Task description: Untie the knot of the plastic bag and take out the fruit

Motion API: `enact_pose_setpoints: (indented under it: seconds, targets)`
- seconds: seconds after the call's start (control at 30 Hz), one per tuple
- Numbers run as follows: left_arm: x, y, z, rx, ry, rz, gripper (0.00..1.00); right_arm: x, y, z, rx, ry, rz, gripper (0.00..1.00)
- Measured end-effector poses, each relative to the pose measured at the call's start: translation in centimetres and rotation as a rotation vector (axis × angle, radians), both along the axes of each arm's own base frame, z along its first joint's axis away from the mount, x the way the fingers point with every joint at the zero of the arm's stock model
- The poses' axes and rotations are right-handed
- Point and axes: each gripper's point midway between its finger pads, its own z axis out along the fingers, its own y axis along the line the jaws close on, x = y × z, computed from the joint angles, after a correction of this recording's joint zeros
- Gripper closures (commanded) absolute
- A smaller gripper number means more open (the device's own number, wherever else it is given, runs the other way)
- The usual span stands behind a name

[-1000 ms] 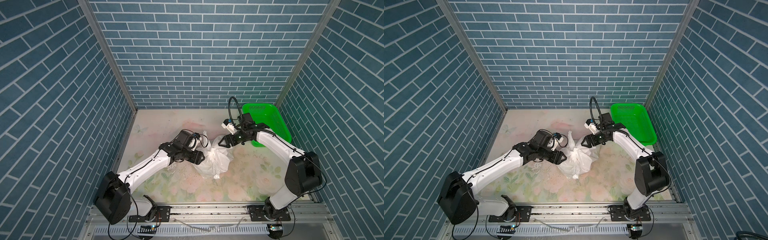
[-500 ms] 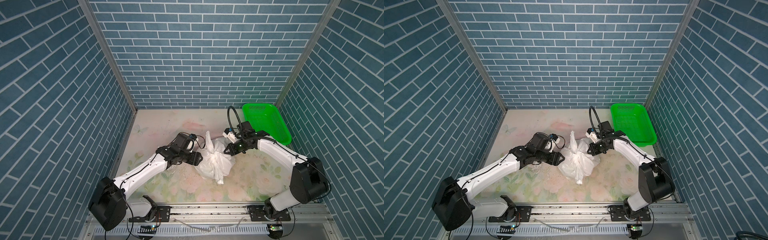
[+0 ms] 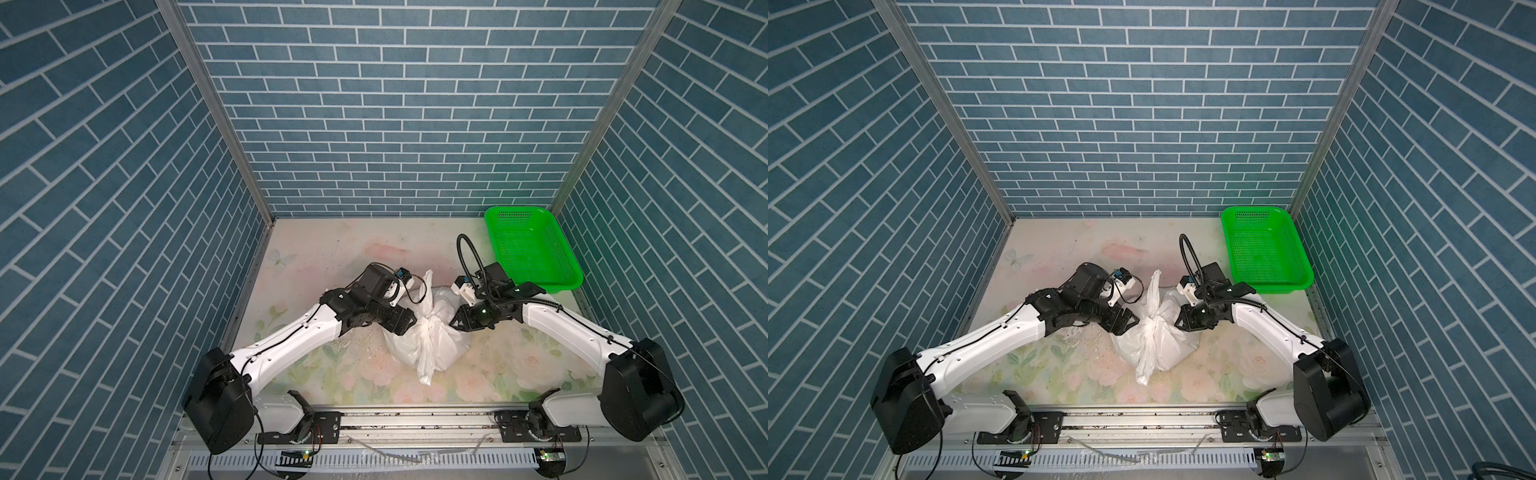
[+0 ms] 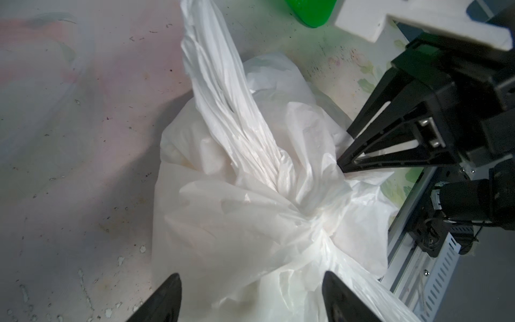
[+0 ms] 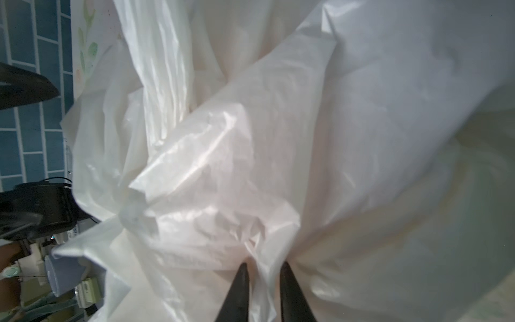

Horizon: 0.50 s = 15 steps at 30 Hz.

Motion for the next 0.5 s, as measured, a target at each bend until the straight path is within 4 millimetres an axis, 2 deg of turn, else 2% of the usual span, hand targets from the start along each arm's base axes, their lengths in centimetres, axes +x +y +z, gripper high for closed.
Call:
enact_pose_setpoints:
  seconds: [0.17, 0.27, 0.37, 0.5]
  targets:
    - [-0.2, 0.0, -2.2, 0.075, 0.015, -0.034, 0.21, 1.3, -0.4, 3.0, -0.028, -0.09, -0.005, 0.6]
    - [0.2, 0.2, -2.8, 0.097, 0.009, -0.024, 0.23, 1.9, -0.4, 4.7, -0.023, -0.15, 0.002, 0.54]
    - [0.5, 0.1, -2.9, 0.093, -0.006, -0.02, 0.27, 2.0, -0.5, 5.2, -0.023, -0.182, 0.021, 0.5]
    - [0.5, -0.4, -3.7, 0.083, -0.003, -0.034, 0.33, 1.9, -0.2, 5.3, -0.015, -0.193, 0.051, 0.49]
